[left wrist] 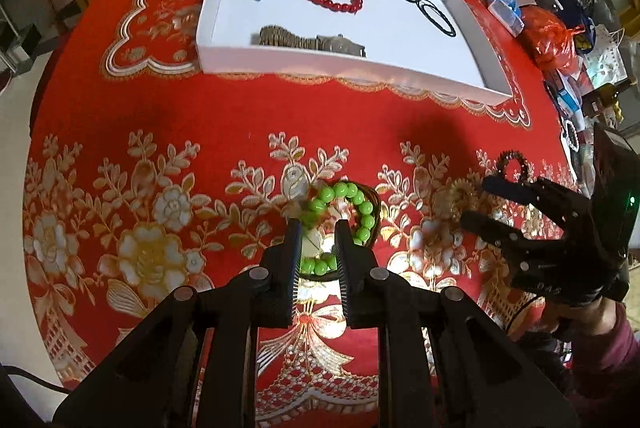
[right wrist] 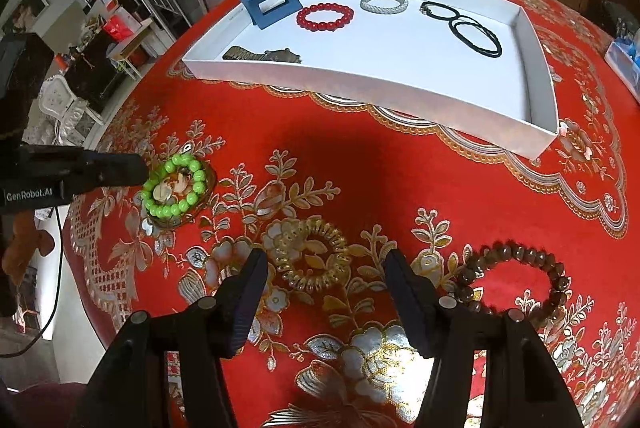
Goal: Organize jewelry
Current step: 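Grasp the gold coil hair tie with the right tool while the left tool holds the green bracelet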
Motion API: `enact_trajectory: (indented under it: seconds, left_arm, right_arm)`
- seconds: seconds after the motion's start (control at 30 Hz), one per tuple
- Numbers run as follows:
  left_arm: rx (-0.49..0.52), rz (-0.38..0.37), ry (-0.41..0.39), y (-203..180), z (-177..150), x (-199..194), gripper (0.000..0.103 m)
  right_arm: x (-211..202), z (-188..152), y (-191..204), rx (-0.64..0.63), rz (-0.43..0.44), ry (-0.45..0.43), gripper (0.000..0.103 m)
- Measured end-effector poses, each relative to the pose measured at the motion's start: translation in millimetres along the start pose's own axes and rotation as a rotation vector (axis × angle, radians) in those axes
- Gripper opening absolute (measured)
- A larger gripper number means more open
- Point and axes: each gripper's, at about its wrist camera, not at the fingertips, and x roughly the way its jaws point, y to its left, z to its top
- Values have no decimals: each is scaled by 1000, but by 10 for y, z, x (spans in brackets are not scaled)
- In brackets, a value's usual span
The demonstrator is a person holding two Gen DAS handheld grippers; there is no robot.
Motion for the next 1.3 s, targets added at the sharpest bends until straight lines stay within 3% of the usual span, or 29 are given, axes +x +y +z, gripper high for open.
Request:
enact_trajectory:
  seconds: [0.07, 0.13, 0.2, 0.27, 0.57, 0.6, 0.63, 0.67, 0.73, 0.77, 0.9, 1.13, 1.3]
  left_arm:
    - [-2, 3, 9, 33, -39, 4, 16]
    - [4, 13, 9, 56, -81, -5, 17]
    - [16, 33, 12, 66, -105, -1, 25]
    - [19, 51, 4, 76, -103, 7, 32]
    - [100, 72, 20, 12, 150, 260, 30]
    - [116, 72, 26, -3, 172, 270, 25]
    - [122, 61, 28, -13, 191, 274, 13]
    - [122, 57, 30, -15, 213, 270, 8]
    - [127, 55, 37, -26, 228, 272, 8]
    - [128, 43, 41, -38, 221, 267, 8]
    - [73, -13, 20, -35, 192, 138, 8]
    - [-9, -59, -77, -37, 198, -279, 8]
    - [-9, -55, -128, -183, 218, -501, 8]
  right_arm:
    - [18, 0, 5, -10, -8, -1, 55]
    - [17, -1, 18, -25, -31, -18, 42]
    - [17, 4, 11, -19, 11, -20, 24]
    - [30, 5, 33, -36, -18, -16, 16]
    - [25, 18, 29, -55, -7, -2, 16]
    - [26, 17, 28, -54, -4, 0, 22]
    - [23, 18, 29, -54, 4, 0, 28]
    - [22, 20, 33, -56, 8, -2, 39]
    - [28, 23, 45, -62, -2, -13, 43]
    - [32, 26, 50, -67, -4, -17, 43]
    - [46, 41, 51, -83, -36, -32, 9]
    - [-117, 36, -36, -40, 32, -59, 9]
    - [-379, 62, -44, -37, 52, -108, 9]
